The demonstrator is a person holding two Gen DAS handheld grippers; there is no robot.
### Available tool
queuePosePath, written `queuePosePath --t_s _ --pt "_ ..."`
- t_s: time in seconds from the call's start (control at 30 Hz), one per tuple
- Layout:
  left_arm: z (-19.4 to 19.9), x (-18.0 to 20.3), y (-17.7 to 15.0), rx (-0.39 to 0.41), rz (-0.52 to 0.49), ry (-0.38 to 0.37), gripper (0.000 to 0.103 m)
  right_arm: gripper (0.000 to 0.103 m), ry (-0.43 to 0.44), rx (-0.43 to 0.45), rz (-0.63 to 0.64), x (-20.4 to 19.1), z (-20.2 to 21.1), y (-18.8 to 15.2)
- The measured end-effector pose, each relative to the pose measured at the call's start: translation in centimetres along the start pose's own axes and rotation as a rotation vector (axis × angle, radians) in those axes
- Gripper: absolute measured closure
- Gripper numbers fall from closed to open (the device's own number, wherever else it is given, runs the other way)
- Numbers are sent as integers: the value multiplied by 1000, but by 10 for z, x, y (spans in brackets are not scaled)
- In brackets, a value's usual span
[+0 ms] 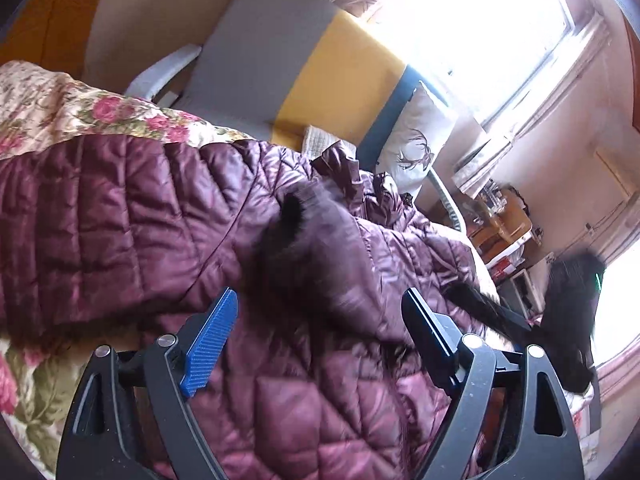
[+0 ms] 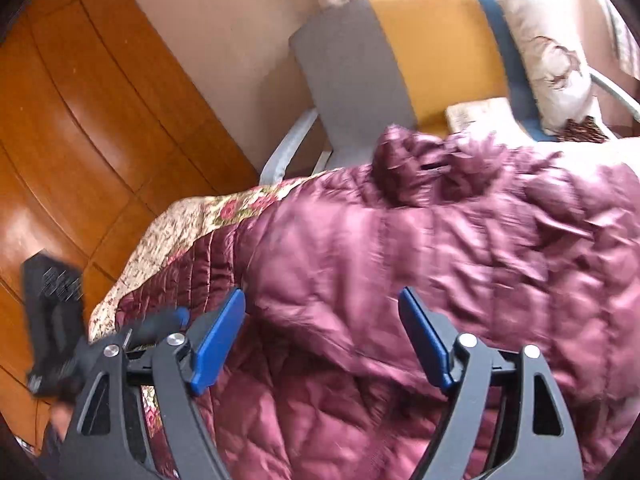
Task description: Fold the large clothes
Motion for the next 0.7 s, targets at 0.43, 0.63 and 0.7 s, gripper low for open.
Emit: queuePosePath --t_s 0.43,0.63,0.7 --pt "-65 6 37 -32 26 73 93 26 -287 111 -223 156 98 -6" --pt "-50 -3 27 16 -76 191 93 32 -341 50 -191 174 33 30" --pt "-58 -14 23 2 -83 239 93 35 -406 6 -163 180 5 34"
Point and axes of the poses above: each gripper's, at about its wrist camera, not at the fingertips, and z roughly against the way its jaws point, x to its right, y to its top, the point moved 4 cm from there along -z, roughly the way its jaws point, and after that the axes turned 10 degrees about z, right-handed, at the moved point
